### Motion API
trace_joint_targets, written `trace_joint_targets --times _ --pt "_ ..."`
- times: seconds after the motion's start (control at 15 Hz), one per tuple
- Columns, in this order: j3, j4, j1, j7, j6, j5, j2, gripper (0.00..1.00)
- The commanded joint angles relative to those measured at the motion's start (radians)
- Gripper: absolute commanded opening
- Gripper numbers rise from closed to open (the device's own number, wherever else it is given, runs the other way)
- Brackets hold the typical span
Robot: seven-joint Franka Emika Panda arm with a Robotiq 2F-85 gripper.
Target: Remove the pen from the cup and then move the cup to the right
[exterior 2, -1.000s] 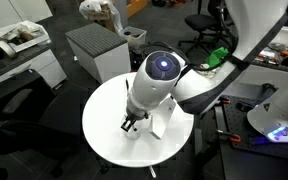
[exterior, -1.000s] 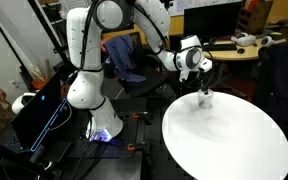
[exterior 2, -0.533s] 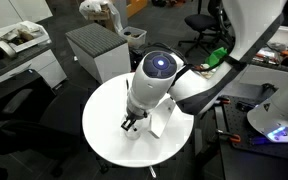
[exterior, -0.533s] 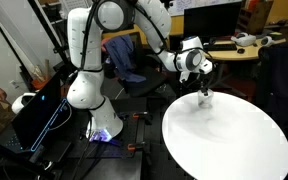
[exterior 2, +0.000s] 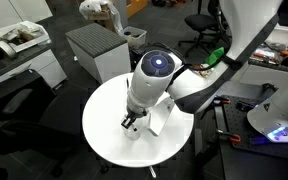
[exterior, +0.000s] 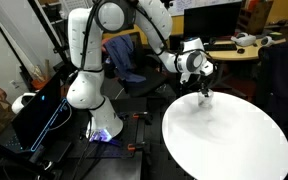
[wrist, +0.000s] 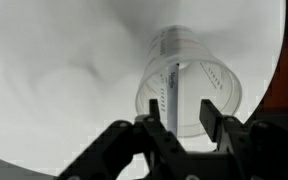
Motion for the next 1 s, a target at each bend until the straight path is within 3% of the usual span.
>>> trace_joint_targets --times 0.0,0.73,0.8,0.87,0.93 --pt "0.009 0.026 -0.017 -0.044 -0.001 0.012 0.021 0.48" --pt "-0.005 0.089 -0.019 -0.075 -0.022 -0.006 0.074 0.45" --pt "-0.006 0.095 -0.018 -0.076 -0.025 -0.008 0.077 0.38" --pt "-0.006 0.098 -0.017 -0.081 -0.025 -0.008 0.078 0.19" --pt "-0.007 0.102 -0.016 -0.084 -0.025 -0.009 0.080 0.12"
